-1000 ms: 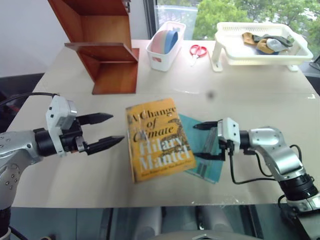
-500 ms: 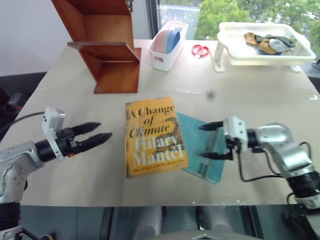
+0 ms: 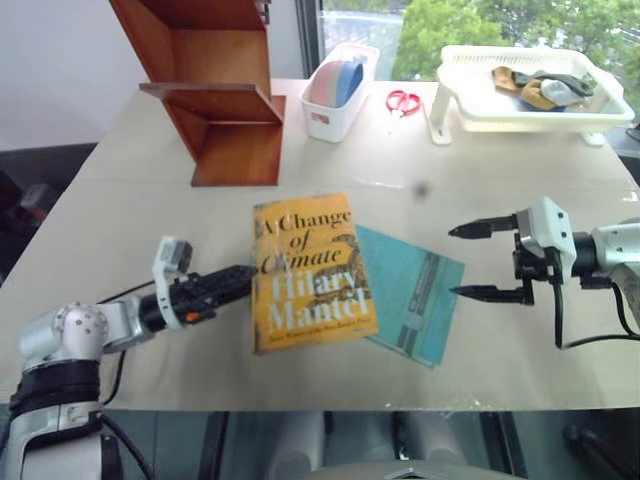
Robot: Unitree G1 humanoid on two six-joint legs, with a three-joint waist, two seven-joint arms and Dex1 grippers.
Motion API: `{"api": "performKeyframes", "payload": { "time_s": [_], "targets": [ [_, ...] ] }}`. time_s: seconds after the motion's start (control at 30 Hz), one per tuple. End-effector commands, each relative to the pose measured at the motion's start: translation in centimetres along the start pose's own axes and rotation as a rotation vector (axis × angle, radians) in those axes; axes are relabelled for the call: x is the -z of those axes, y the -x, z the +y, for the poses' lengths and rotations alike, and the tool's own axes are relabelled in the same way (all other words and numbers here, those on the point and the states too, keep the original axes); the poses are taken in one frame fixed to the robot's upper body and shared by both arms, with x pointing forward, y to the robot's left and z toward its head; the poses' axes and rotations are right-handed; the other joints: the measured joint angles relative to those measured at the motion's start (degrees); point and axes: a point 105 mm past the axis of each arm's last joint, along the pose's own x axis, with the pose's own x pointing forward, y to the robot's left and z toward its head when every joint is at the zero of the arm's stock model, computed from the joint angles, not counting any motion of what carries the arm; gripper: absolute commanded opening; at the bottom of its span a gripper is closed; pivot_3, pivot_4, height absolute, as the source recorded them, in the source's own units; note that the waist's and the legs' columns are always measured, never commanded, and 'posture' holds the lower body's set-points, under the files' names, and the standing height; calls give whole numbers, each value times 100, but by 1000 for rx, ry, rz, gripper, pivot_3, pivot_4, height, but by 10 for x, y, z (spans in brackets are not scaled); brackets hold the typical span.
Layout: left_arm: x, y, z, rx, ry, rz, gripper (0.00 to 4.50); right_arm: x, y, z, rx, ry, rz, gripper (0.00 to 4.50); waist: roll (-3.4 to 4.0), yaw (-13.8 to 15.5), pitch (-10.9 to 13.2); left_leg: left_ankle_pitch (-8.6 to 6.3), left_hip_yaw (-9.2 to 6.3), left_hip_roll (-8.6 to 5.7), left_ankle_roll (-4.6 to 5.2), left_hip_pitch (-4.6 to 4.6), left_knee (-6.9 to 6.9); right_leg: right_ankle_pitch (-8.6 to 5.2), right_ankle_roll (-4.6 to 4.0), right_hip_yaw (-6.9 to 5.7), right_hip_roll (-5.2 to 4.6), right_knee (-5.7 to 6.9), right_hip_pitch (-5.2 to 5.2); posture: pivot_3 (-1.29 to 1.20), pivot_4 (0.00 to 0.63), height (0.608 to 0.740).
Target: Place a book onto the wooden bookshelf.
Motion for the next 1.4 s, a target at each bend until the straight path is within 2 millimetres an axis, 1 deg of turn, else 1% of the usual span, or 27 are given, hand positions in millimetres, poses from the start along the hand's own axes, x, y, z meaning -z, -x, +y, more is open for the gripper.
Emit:
{"api": "performKeyframes", "payload": {
  "time_s": [0.03,0.17,0.27,0.3,0.33,0.5,0.57,0.63,0.73,0.8,0.87,0.9,1.0,1.1,1.17,1.23,1.27,1.3,1.37,1.4],
  "targets": [
    [-2,-3,-4,43,27,-17,4455,-10,3,0,22,37,-12,4500,-1,-9,0,0,0,0,0,0,0,0,0,0,0,0,0,0,150,740],
    [-1,-3,5,20,27,-33,4455,-10,2,1,30,32,-10,4500,-1,-9,0,1,0,2,-1,2,0,0,0,2,-1,2,0,0,150,740],
    [-4,0,7,13,25,-59,3754,-10,2,2,33,27,-8,4500,-1,-8,0,1,0,0,-1,3,0,0,0,2,-4,1,0,0,150,740],
    [-6,1,8,10,22,-71,3271,-10,2,2,34,25,-8,4500,0,-7,0,1,0,0,-1,2,0,0,0,2,-6,1,0,0,150,740],
    [-7,1,8,9,18,-82,2915,-9,2,2,34,24,-8,4500,0,-5,0,1,0,0,-1,2,0,0,0,2,-7,1,0,0,150,740],
    [-12,2,3,38,15,-119,557,-5,1,1,43,20,6,4500,-1,-5,0,0,-1,-1,-1,2,0,0,0,2,-14,1,0,0,150,740],
    [-11,1,2,41,13,-122,58,-6,1,0,49,19,0,4500,-1,-4,0,0,-2,-1,-1,2,0,0,0,1,-15,1,0,0,150,740],
    [-18,0,-5,69,0,-152,55,-5,2,-3,58,21,6,4500,0,-3,0,1,-2,-1,-1,2,0,0,0,1,-16,1,0,0,150,740],
    [-34,-2,-25,98,-95,-184,55,-9,5,-8,88,1,-30,4500,-3,0,1,1,-3,-1,-1,1,0,0,-1,1,-18,1,0,0,150,740],
    [-46,-7,-46,130,-188,-184,55,-12,8,-11,105,-13,-59,4500,-6,10,3,1,-8,0,-3,-1,0,0,-1,-2,-22,1,0,0,150,740],
    [-61,-14,-72,164,-320,-205,55,-18,13,-15,127,-31,-103,4500,-10,24,5,2,-10,-3,-3,-4,1,0,-1,-6,-21,0,1,0,150,740],
    [-70,-19,-87,187,-387,-226,55,-23,16,-18,142,-43,-138,4500,-13,31,7,2,-11,-6,-4,-7,1,0,0,-9,-20,-1,1,0,150,740],
    [-88,-36,-128,215,-600,-249,55,-35,28,-26,175,-75,-230,4500,-19,27,10,2,-14,-13,-4,-10,3,1,2,-11,-19,-4,3,0,150,740],
    [-102,-54,-165,213,-852,-278,55,-40,38,-33,208,-89,-282,4500,-19,23,11,2,-12,-15,-4,-10,1,2,2,-11,-15,-14,6,0,150,740],
    [-105,-68,-183,183,-1056,-267,55,-46,45,-38,229,-88,-324,4500,-19,20,11,6,-8,-17,-11,-10,-4,2,2,-9,-11,-21,6,0,150,740],
    [-106,-84,-191,97,-1324,-217,55,-54,55,-45,262,-75,-371,4500,-18,3,11,10,-2,-20,-17,-10,-5,2,2,-6,-6,-24,5,0,150,740],
    [-107,-91,-193,62,-1432,-211,55,-58,61,-49,283,-64,-390,4500,-17,2,12,11,2,-20,-18,-10,-7,2,3,-2,-4,-25,5,0,150,740],
    [-110,-96,-197,44,-1495,-226,55,-60,65,-52,301,-56,-408,4500,-15,7,13,11,6,-24,-18,-10,-8,2,3,1,-2,-27,4,0,150,740],
    [-122,-108,-214,-70,-1822,-265,55,-69,78,-58,334,-44,-481,4500,-20,20,17,9,10,-23,-14,-11,-8,2,3,-1,2,-29,4,0,150,740],
    [-123,-113,-222,-104,-1987,-254,55,-73,83,-59,340,-43,-511,4500,-20,22,17,6,13,-22,-10,-17,-7,2,3,-7,7,-33,4,0,150,740]
  ]
}}
